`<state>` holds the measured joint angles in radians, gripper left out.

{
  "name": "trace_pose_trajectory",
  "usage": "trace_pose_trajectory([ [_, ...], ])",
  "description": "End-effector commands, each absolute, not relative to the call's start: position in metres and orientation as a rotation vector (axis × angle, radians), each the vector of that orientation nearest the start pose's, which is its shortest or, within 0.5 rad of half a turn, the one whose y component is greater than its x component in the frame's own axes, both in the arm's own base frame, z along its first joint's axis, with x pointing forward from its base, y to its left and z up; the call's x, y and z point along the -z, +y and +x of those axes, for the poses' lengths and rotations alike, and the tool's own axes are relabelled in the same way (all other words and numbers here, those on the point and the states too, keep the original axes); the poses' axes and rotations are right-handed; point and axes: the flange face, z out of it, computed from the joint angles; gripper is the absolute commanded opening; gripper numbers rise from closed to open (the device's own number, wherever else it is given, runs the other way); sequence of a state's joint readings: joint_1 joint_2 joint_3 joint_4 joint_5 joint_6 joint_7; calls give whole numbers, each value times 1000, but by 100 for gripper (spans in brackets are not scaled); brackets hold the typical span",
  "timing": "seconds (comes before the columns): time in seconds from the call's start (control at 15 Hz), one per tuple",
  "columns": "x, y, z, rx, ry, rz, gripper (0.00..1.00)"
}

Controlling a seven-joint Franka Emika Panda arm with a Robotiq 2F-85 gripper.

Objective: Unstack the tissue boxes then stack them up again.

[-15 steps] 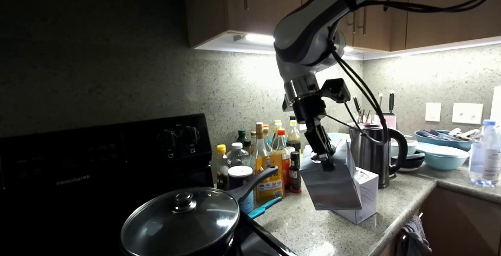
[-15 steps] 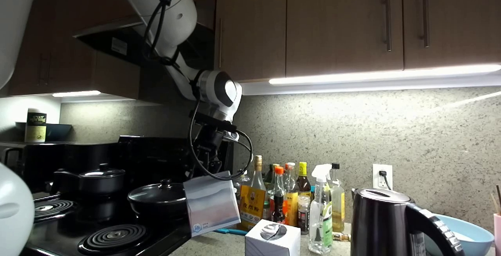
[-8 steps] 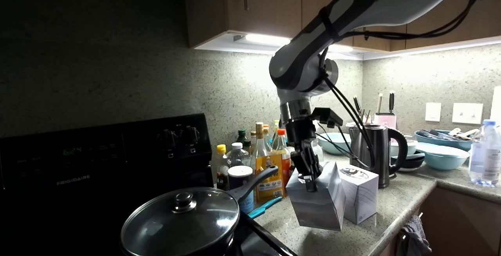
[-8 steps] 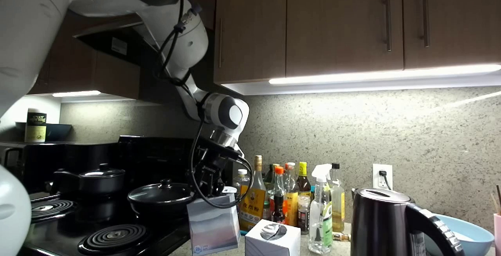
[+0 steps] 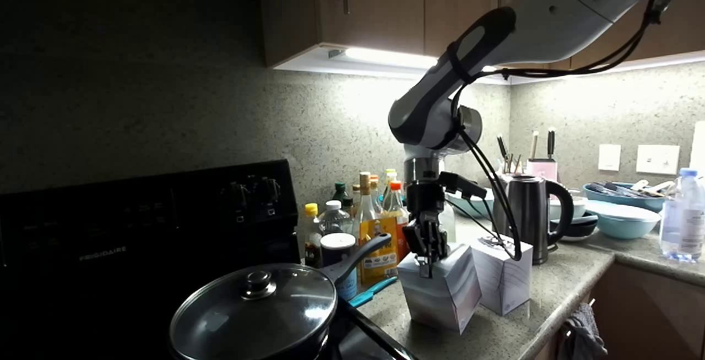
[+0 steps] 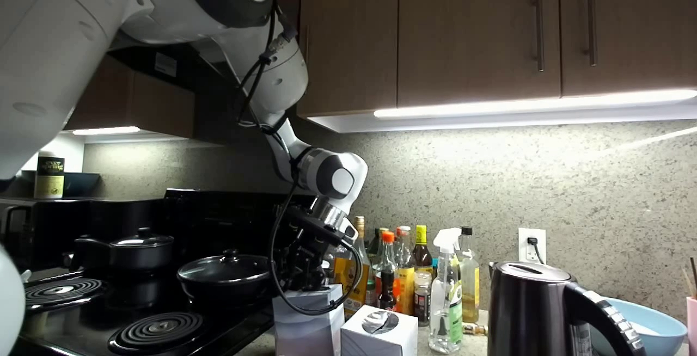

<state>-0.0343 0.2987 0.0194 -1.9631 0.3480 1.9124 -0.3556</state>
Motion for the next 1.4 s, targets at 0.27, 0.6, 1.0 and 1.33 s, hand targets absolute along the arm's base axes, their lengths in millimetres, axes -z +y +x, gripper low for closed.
trace_pose_trajectory([
  [0.27,-318,16,568,-341,-100,-2782,54],
  [0.6,-332,21,565,-334,-105,-2824,88],
  [1.0,-352,32,557,-355,-122,-2903,100],
  [1.33,-382,28,536,-410,-69,-2973,100],
])
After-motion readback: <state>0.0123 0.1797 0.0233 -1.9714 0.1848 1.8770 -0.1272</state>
